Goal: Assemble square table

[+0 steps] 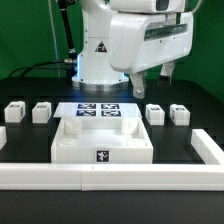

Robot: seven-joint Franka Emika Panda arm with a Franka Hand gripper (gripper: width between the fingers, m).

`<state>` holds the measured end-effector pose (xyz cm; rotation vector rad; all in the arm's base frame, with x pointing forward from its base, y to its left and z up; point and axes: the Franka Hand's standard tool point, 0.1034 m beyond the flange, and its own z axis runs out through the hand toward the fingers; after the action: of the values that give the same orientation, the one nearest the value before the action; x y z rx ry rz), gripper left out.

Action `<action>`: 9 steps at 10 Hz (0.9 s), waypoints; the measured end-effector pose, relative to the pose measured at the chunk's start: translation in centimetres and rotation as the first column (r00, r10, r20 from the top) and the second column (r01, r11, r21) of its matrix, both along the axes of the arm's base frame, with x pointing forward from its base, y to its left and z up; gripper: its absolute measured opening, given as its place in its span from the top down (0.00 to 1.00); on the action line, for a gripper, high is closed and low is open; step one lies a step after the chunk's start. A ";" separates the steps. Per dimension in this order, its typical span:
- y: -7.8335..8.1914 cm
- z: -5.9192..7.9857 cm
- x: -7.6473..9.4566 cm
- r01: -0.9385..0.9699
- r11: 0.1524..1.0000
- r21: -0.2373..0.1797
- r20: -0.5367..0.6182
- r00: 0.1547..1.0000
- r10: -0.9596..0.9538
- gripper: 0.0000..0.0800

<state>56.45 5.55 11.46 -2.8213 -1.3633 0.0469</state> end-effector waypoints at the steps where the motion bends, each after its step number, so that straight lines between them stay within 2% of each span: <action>1: 0.0 0.0 0.0 0.000 1.000 0.000 0.000 1.000 0.000 0.19; 9: 0.0 -0.1 0.0 0.000 1.000 0.000 -0.002 1.000 0.000 0.19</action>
Offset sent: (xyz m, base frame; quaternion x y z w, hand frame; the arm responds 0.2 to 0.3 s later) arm 0.0000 0.0000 0.0000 0.0000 0.0000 0.0000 1.0000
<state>56.41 5.55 11.36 -2.8204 -1.3632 0.0493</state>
